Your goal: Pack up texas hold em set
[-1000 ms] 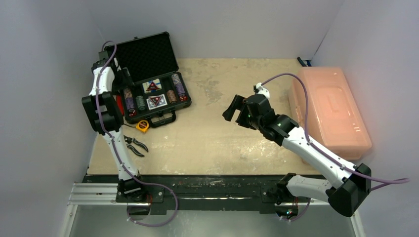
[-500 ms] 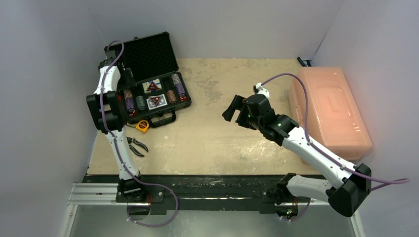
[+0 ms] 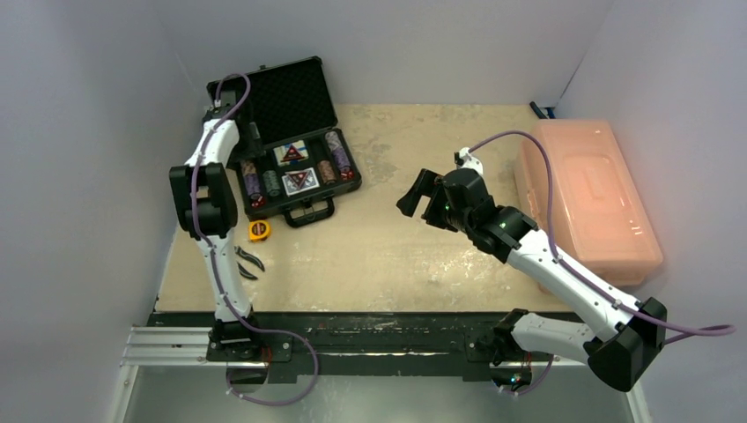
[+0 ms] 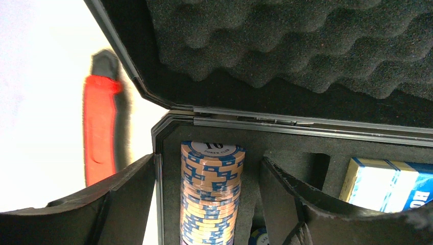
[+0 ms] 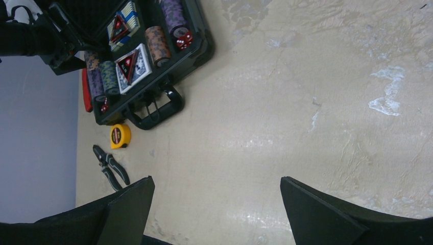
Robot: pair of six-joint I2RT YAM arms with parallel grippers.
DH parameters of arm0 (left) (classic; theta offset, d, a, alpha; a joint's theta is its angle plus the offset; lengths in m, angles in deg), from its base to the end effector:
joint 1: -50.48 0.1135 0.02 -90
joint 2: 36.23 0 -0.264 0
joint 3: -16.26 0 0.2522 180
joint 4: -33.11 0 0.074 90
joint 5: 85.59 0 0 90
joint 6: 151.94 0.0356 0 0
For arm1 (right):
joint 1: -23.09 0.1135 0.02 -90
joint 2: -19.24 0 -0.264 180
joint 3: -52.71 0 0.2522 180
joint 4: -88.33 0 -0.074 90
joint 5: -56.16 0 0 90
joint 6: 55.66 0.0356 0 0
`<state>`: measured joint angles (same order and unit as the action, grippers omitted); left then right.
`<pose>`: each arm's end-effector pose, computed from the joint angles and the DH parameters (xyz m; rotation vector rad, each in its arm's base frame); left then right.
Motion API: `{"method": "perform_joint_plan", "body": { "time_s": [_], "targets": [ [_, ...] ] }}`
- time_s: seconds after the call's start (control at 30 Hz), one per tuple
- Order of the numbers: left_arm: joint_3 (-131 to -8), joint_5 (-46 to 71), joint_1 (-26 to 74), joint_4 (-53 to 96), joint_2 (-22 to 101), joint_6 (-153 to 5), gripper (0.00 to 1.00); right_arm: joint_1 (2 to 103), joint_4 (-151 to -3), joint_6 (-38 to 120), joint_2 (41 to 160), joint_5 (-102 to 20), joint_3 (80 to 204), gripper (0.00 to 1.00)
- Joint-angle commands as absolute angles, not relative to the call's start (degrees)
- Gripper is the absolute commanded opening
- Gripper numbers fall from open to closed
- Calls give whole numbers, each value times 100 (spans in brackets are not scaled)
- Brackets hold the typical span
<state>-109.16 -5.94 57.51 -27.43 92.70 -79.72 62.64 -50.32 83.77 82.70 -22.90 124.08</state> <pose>0.4809 0.0657 0.2054 -0.6277 2.5945 0.1830 0.1915 0.1494 0.3243 0.3055 2.2044 0.6861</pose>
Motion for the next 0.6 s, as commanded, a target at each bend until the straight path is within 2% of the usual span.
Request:
{"method": "perform_joint_plan", "body": {
  "time_s": [0.0, 0.33, 0.57],
  "targets": [
    [-10533, 400, 4933, -3061, 8969, -8262, 53, 6246, -5111, 8373, 8105, -2285, 12342, 99],
    [-10009, 37, 4165, -3107, 8540, -8162, 49, 6244, -5102, 8378, 8028, -2292, 12305, 99],
    [-9169, 95, 3895, -2974, 7929, -8244, 49, 6243, -5023, 8351, 7930, -2246, 12284, 99]
  ]
}}
